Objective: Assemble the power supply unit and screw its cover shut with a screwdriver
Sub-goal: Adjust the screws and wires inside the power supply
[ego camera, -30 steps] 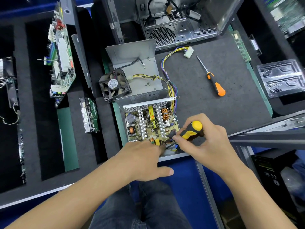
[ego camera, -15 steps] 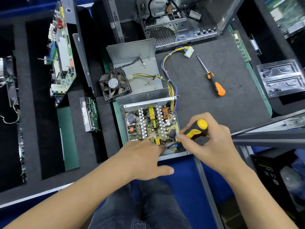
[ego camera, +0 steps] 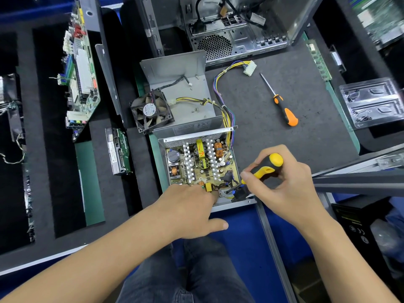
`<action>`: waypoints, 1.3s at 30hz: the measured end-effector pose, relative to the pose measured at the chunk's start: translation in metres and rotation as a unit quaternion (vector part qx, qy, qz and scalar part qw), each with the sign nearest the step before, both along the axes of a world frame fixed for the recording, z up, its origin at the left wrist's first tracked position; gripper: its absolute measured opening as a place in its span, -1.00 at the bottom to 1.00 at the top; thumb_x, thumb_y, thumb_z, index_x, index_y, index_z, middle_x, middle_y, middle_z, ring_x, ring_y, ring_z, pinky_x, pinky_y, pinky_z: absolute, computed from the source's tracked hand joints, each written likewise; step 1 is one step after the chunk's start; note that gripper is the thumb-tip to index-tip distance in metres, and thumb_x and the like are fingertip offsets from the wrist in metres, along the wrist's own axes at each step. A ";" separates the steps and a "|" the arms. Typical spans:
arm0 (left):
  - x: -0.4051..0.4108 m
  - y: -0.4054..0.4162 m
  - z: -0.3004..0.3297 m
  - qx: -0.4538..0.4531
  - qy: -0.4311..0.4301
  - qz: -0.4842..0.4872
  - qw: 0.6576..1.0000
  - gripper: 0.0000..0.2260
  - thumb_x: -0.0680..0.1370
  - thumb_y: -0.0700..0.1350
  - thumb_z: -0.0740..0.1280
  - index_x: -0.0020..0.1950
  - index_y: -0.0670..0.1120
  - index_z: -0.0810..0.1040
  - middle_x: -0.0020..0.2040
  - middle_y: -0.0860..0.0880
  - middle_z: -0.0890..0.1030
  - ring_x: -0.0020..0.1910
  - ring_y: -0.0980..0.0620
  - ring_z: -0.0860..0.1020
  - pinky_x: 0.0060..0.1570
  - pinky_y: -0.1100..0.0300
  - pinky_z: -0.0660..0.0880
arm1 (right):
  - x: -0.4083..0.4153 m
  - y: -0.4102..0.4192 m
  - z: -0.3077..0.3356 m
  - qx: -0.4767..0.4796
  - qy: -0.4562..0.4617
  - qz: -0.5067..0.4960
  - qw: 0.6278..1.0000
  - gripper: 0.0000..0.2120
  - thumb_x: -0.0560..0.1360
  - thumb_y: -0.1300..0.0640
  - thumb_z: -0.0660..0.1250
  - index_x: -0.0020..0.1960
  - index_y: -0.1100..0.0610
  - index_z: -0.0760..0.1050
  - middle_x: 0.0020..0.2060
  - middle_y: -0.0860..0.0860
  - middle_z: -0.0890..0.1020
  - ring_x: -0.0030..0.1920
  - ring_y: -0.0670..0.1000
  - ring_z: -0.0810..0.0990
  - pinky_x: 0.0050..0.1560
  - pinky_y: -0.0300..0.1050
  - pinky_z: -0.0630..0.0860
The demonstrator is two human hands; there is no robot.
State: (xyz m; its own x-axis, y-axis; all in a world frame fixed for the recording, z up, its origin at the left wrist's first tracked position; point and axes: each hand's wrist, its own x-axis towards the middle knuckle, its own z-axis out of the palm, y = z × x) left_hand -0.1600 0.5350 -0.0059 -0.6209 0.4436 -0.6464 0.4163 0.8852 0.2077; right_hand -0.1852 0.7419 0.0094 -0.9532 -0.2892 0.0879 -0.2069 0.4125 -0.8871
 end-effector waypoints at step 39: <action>0.001 -0.001 -0.001 0.017 0.011 0.000 1.000 -0.26 0.48 0.52 0.06 0.48 0.07 0.34 -0.01 -0.04 0.56 0.00 -0.12 0.58 -0.20 0.07 0.38 | 0.008 -0.009 -0.003 0.036 -0.038 0.010 0.999 -0.73 0.45 -0.12 0.43 0.03 -0.11 0.39 -0.14 -0.16 0.66 -0.14 -0.06 0.67 -0.19 -0.21 0.61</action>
